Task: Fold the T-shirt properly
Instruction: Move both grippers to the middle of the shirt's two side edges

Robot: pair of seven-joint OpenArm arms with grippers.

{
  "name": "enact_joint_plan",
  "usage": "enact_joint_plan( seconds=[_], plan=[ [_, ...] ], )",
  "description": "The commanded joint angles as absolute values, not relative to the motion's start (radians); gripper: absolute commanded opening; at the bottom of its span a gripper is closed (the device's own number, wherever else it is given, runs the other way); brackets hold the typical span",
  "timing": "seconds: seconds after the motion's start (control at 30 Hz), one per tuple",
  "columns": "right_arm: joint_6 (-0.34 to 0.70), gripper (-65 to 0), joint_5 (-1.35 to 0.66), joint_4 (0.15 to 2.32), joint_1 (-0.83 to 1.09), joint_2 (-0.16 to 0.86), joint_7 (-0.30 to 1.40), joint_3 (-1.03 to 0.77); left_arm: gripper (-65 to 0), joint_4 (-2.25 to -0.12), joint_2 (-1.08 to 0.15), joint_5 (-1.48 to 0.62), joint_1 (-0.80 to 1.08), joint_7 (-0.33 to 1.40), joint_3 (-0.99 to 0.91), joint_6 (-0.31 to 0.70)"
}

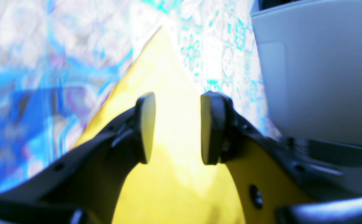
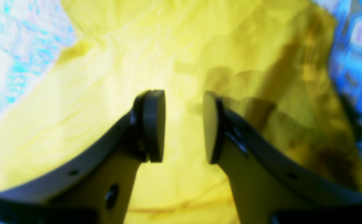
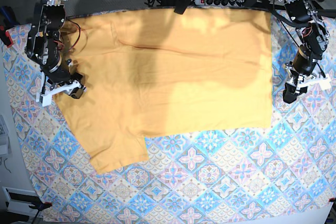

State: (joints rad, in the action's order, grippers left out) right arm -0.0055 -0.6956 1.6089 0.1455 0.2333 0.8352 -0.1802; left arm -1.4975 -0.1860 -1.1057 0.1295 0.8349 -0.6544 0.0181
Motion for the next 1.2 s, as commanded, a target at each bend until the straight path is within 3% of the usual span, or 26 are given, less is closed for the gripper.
enact_joint_plan(
  seconds=[0.0,0.3,0.5,1.17],
  plan=[
    [0.005,-45.3,-0.688,1.626,0.116,0.246,0.817,-0.165,-40.9,-1.498,-0.203,-1.089,0.096,0.826,-0.648,0.027],
    [0.005,-45.3,-0.499,1.620,0.051,0.246,0.817,-0.058,-40.9,-1.377,-0.202,-0.717,-0.116,0.822,-0.527,0.027],
    [0.005,-45.3,-0.476,1.620,0.051,0.245,0.816,-0.058,-40.9,-1.237,-0.202,-0.533,-0.228,0.822,-0.495,0.028],
    [0.005,-45.3,-0.476,1.624,0.053,0.245,0.816,-0.058,-40.9,-0.947,-0.202,-0.404,-0.337,0.653,-0.489,0.028]
  ],
)
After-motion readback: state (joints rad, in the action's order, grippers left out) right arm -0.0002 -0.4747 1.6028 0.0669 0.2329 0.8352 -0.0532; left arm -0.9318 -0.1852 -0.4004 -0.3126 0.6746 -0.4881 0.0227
